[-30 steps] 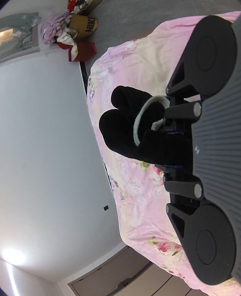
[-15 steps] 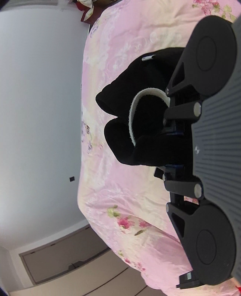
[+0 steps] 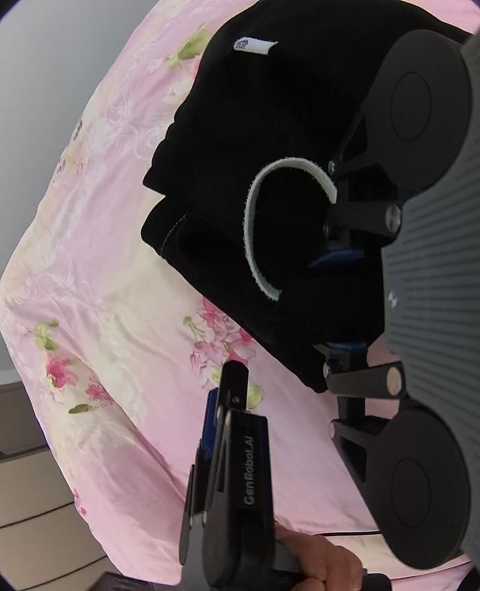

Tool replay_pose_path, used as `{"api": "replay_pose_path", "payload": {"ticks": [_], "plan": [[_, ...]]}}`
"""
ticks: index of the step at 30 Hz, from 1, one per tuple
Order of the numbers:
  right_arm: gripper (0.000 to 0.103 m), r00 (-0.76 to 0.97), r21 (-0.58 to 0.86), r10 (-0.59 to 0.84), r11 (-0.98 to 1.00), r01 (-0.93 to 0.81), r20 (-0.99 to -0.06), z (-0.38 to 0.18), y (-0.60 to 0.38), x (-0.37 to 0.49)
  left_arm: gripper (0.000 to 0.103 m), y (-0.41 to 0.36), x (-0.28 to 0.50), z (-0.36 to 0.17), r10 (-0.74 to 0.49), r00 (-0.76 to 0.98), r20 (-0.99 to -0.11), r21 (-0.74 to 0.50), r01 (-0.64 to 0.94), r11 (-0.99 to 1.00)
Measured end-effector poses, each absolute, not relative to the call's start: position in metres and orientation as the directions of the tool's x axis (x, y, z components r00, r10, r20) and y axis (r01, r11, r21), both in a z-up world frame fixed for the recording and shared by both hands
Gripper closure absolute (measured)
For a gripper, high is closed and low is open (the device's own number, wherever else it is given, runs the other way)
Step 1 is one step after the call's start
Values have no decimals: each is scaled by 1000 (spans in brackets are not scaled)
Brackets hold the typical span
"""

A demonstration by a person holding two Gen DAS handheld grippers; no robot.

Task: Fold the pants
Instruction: 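Fold the waistband over onto the pants with the right tool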

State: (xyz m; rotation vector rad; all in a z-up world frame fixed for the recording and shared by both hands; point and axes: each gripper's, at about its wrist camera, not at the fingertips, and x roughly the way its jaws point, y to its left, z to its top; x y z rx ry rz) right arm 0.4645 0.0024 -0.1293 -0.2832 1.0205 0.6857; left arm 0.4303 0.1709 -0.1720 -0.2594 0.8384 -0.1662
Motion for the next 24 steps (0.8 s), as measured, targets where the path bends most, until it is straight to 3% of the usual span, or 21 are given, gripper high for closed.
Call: {"api": "replay_pose_path", "payload": {"ticks": [1,4,10,15,24], "plan": [[51,325,104,398,754,-648,-858,-126,1,464,66,170,431,-172,-255,657,-710,-300,46,953],[48,289,130,404,746,-653,-868,-114,-4,463,66,167,431,-167,-277,669,-689,-321,61,945],[42,367,21,322,775,-631,-873,-85,-47,459,65,149,436,-146,-350,684,-640,-383,110,917],[42,424,-52,213,846,-531,-880,-91,-108,472,40,121,457,-149,-387,668,-636,-436,104,894],[42,396,-6,195,892,-452,-897,-126,-190,491,24,99,497,-179,-427,624,-655,-539,10,842]]}}
